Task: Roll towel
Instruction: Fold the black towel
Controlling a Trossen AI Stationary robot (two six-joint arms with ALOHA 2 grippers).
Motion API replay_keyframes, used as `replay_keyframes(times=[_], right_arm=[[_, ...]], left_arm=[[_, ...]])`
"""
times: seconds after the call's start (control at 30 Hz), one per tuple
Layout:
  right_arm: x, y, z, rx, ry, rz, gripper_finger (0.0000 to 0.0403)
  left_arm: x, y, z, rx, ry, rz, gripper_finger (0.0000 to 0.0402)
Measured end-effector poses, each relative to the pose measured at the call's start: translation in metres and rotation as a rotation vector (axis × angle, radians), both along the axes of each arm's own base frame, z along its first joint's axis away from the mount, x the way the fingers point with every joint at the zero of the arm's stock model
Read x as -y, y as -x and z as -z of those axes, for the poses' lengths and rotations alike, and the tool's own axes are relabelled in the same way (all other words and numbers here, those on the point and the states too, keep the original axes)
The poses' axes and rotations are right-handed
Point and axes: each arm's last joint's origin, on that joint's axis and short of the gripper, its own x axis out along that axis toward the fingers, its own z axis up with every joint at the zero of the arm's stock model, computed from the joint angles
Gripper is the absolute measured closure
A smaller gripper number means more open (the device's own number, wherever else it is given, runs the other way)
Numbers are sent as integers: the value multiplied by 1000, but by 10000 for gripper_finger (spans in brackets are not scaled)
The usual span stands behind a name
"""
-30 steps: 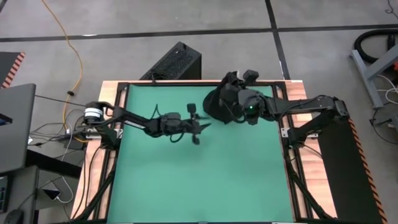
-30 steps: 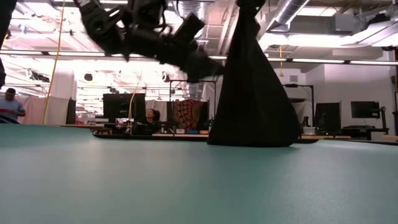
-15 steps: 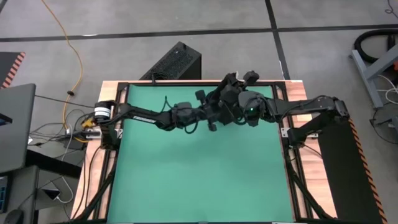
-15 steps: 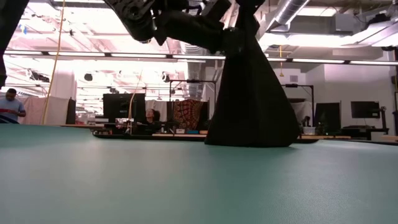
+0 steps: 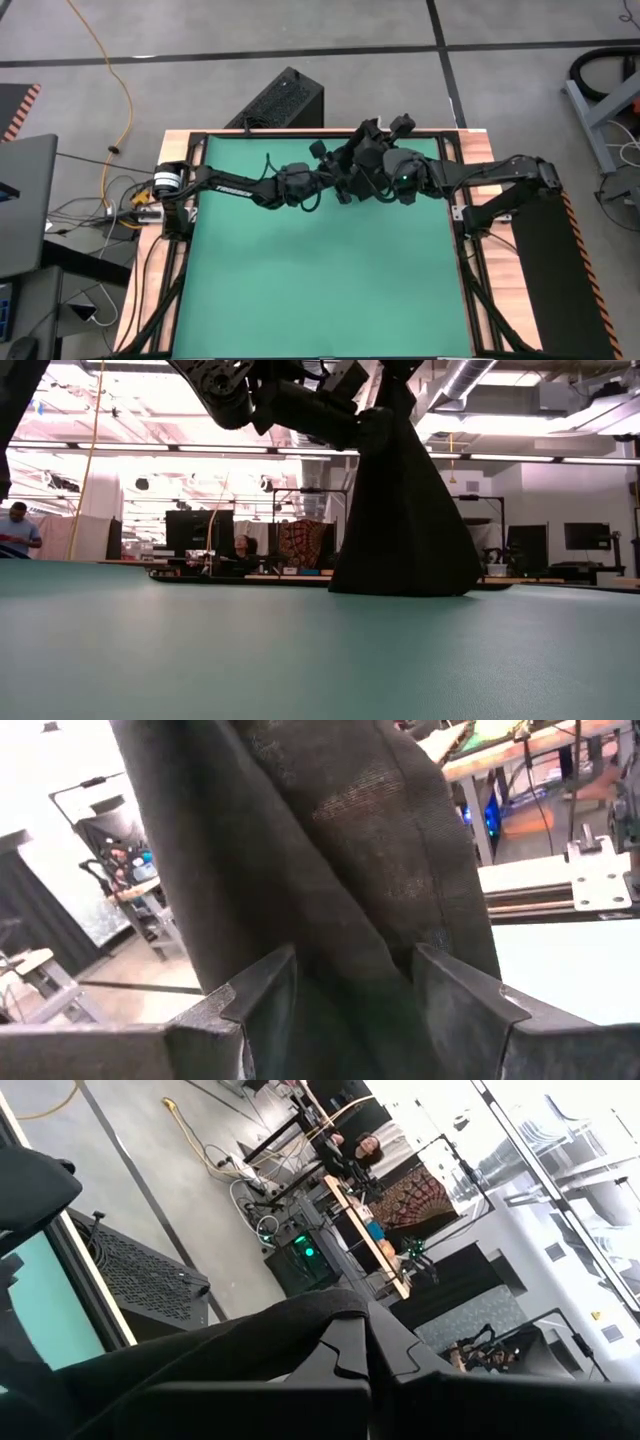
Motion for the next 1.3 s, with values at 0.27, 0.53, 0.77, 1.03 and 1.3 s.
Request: replay_keyframes(times=[0.27, 0.53, 0.77, 1.03, 1.3], right_arm=[[0, 0, 0, 1, 0, -3, 401], [-3, 0, 0, 1, -1, -11, 401], [-2, 0, 0, 4, 2, 11, 401], [5, 2, 0, -10, 12, 92, 401], [-9, 2, 0, -13, 18, 65, 401]], left_arm=[[-2, 0, -3, 38, 7, -1, 221], [-11, 1, -4, 61, 53, 15, 305], [-7, 1, 5, -78, 51, -28, 395], [28, 29, -20, -323, 20, -111, 401], [46, 89, -68, -496, -11, -144, 401]])
